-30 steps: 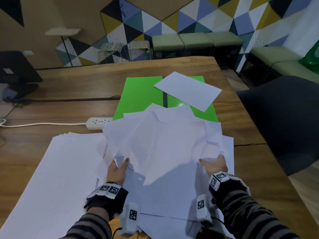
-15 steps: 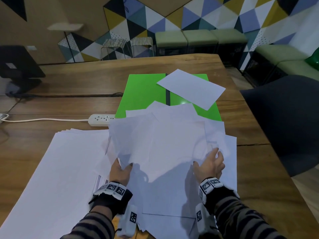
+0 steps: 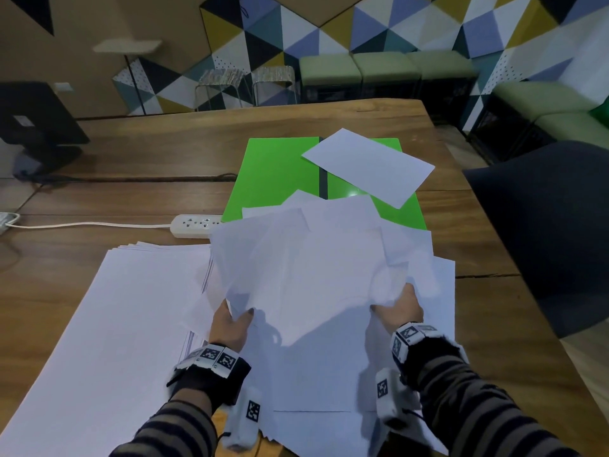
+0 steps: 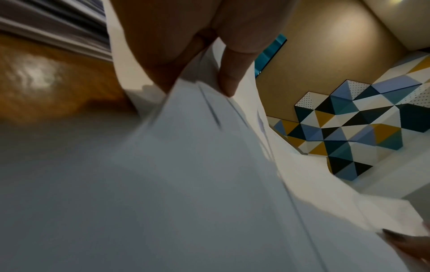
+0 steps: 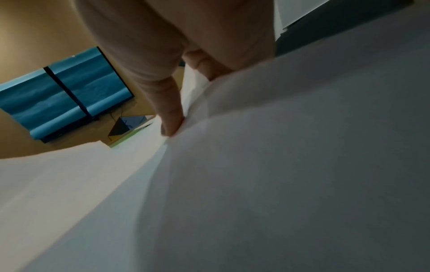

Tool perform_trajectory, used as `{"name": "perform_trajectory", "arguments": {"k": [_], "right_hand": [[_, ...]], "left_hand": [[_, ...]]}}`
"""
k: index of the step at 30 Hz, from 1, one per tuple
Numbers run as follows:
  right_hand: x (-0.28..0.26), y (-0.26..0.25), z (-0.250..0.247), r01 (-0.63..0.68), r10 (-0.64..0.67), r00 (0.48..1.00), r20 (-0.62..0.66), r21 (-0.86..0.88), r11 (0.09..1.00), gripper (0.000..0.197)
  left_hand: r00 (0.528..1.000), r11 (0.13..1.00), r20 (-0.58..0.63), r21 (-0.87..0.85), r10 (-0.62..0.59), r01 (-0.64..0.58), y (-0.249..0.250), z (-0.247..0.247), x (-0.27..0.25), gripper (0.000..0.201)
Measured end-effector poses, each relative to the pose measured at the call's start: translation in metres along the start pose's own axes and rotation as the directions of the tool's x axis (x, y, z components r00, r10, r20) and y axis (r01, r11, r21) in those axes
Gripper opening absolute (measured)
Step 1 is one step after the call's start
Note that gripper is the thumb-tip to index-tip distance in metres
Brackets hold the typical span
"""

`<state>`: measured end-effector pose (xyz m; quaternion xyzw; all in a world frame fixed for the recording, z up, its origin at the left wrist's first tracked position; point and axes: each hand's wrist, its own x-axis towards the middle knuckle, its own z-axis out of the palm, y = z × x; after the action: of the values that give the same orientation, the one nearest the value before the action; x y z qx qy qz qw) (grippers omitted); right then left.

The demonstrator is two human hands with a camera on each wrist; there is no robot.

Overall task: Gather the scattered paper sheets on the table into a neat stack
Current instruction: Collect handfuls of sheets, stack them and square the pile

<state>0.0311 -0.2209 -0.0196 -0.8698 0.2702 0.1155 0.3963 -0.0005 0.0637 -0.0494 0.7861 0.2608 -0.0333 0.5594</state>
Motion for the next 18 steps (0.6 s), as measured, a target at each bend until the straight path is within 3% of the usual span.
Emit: {"name": "perform_trajectory", "arguments": {"k": [5, 9, 13, 16, 18], "right_hand": [[0.031, -0.017, -0.03, 0.055, -0.054, 0.998, 0.029, -0.043, 0.998, 0.066], [0.049, -0.009, -0.043, 0.03, -0.03, 0.999, -0.032, 0.016, 0.999, 0.049], [0.054, -0.015, -0.043, 0.224, -0.227, 0.971, 0.072, 0.046, 0.973, 0.027], [0.057, -0.034, -0.049, 0.36, -0.364, 0.926, 0.102, 0.055, 0.931, 0.035], [0.055, -0.05, -0.048, 0.435, -0.426, 0.892, 0.154, -0.032, 0.9, 0.045]], "left_hand": [[0.999, 0.999, 0.014, 0.006, 0.037, -0.037, 0.009, -0.01, 0.006, 0.032], [1.0, 0.998, 0.021, -0.067, 0.021, -0.02, 0.012, -0.014, 0.008, 0.014], [0.994, 0.993, 0.1, -0.107, -0.033, 0.044, 0.019, -0.018, 0.014, 0.01], [0.977, 0.991, 0.21, -0.114, -0.042, 0.068, 0.034, -0.017, 0.013, 0.011], [0.961, 0.988, 0.273, -0.131, -0.046, 0.084, 0.041, -0.014, 0.014, 0.012]]}}
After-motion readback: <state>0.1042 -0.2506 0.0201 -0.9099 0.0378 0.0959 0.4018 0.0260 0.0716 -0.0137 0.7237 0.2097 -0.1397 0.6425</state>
